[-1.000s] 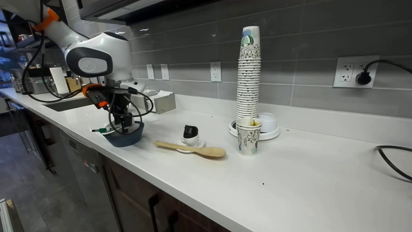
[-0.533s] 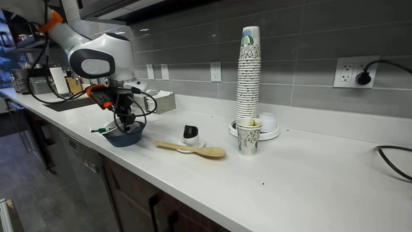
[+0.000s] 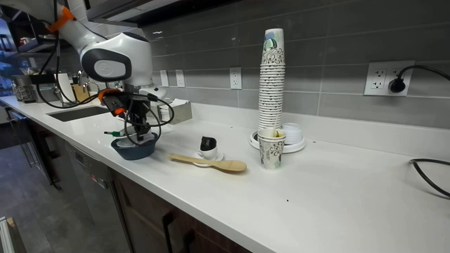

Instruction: Remove the white plate from the blue bowl and put it on the counter

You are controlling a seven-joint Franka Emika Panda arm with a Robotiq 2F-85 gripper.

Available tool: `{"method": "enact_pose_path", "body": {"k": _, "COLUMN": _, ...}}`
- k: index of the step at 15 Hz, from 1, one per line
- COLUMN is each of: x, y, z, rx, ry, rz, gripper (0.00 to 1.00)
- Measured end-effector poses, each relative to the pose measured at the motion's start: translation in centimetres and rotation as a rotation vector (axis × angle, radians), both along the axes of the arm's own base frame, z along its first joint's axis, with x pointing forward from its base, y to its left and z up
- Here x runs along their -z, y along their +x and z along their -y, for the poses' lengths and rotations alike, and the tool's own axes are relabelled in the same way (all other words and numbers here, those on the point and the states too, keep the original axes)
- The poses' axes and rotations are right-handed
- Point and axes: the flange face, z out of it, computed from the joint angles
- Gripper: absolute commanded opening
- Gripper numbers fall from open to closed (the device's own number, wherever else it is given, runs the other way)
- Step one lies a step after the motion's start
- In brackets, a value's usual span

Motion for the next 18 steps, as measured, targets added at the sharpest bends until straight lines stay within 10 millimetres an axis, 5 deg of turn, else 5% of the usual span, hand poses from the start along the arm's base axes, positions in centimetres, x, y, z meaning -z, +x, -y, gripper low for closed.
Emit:
{"method": "enact_pose_path", "body": {"k": 7, "x": -3.2, "y": 0.7, "z": 4.4, "rx": 0.124, "ry": 0.194, "rz": -0.131, "gripper": 0.02}}
{"method": "enact_pose_path", "body": {"k": 12, "x": -6.6, "y": 2.7, "z": 2.4, "rx": 0.155, "ry": 0.276, "rz": -0.114, "gripper": 0.02}}
{"method": "enact_pose_path", "body": {"k": 14, "x": -7.9, "y": 3.4, "z": 1.2, "rx": 0.136, "ry": 0.299, "rz": -0.11, "gripper": 0.1}}
{"method": "enact_pose_path", "body": {"k": 18, "x": -8.6, "y": 3.7, "z": 0.6, "rx": 0.117, "ry": 0.308, "rz": -0.111, "gripper": 0.1}}
